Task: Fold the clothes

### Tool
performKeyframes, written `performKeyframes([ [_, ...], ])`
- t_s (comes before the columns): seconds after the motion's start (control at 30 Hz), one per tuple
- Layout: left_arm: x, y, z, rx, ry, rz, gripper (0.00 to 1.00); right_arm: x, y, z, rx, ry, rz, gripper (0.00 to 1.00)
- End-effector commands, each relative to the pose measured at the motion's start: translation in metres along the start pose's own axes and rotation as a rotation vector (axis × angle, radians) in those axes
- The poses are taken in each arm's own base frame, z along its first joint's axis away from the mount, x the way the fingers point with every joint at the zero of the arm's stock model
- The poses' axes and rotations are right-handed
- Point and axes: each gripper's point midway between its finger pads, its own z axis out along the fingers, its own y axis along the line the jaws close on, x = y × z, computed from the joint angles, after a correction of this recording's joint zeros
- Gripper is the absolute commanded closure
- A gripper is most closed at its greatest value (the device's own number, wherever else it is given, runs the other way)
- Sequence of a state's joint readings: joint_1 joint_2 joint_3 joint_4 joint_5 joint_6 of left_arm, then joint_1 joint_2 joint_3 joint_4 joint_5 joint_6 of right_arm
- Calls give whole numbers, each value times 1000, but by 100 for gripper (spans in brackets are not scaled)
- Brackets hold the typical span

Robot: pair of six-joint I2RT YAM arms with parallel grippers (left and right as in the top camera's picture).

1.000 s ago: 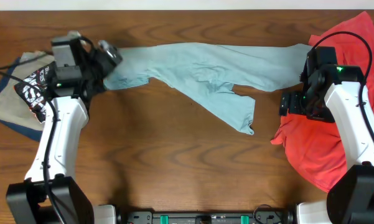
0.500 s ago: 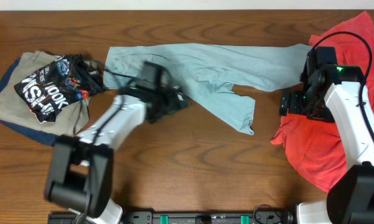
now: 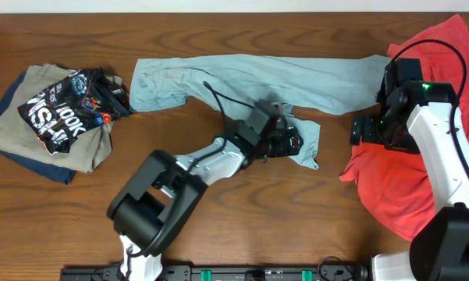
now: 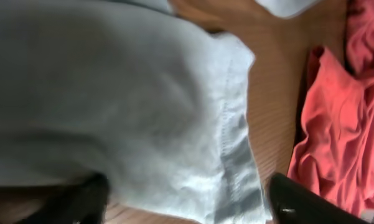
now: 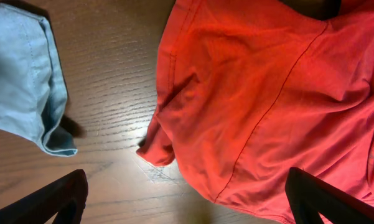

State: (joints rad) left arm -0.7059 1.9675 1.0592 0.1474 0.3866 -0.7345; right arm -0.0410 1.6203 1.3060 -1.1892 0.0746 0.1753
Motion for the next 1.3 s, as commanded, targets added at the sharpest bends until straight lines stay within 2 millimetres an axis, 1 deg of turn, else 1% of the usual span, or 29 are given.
performKeyframes([
  [0.0, 11, 18, 17, -31, 26, -67, 35, -1, -2, -4, -6, -10, 20, 1],
  [0.03, 9, 15, 17, -19, 15, -68, 45, -1, -2, -4, -6, -11, 20, 1],
  [0.1, 2, 14, 17, -8, -7, -66, 70, -1, -2, -4, -6, -11, 20, 1],
  [0.13, -2, 14, 16, -3, -16, -67, 86, -1, -2, -4, -5, -12, 20, 1],
  [0.17, -3, 16, 15, -3, -18, -71, 94, -2, -2, -4, -5, -12, 20, 1],
  [0.27, -2, 17, 9, 13, 18, -94, 94, -2, -2, -4, -5, -12, 20, 1],
  [0.33, 5, 24, 0, -7, 71, -99, 94, -2, -2, -4, -6, -13, 20, 1],
  [0.4, 15, 38, -15, -73, 127, -112, 94, -2, -2, -4, -5, -13, 20, 1],
  [0.47, 25, 50, -37, -135, 185, -84, 94, -2, -2, -4, -5, -13, 20, 1],
  [0.53, 32, 58, -64, -180, 233, -53, 94, -2, -2, -4, -6, -15, 20, 1],
  [0.6, 35, 64, -96, -227, 257, -53, 94, -3, -2, -4, -6, -16, 20, 1],
  [0.67, 34, 70, -130, -274, 248, -77, 94, -2, -2, -4, -6, -16, 20, 1],
  [0.73, 26, 74, -167, -316, 189, -104, 94, -3, -2, -4, -6, -16, 20, 1],
  [0.77, 22, 72, -181, -314, 155, -110, 94, -3, -2, -4, -6, -17, 20, 1],
  [0.83, 8, 62, -208, -280, 59, -124, 94, -3, -2, -4, -6, -17, 20, 1],
  [0.93, -16, 34, -240, -197, -115, -70, 94, -3, 0, -4, -16, -20, 21, 1],
  [1.0, -26, 29, -253, -201, -190, -43, 94, -4, 9, -4, -66, -17, 19, 1],
  [1.07, -32, 33, -259, -237, -232, -38, 93, -2, 26, -6, -162, -11, -25, 1],
  [1.1, -33, 36, -260, -253, -238, -41, 89, -2, 40, -8, -233, -14, -74, 1],
  [1.13, -32, 39, -259, -263, -235, -44, 83, -2, 49, -9, -276, -18, -108, 1],
  [1.17, -31, 41, -257, -271, -223, -50, 74, -2, 63, -11, -337, -29, -157, 1],
  [1.23, -28, 45, -254, -282, -203, -58, 66, -1, 78, -11, -390, -46, -213, 1],
  [1.27, -25, 48, -251, -294, -186, -66, 63, -1, 89, -8, -412, -61, -250, 1],
])
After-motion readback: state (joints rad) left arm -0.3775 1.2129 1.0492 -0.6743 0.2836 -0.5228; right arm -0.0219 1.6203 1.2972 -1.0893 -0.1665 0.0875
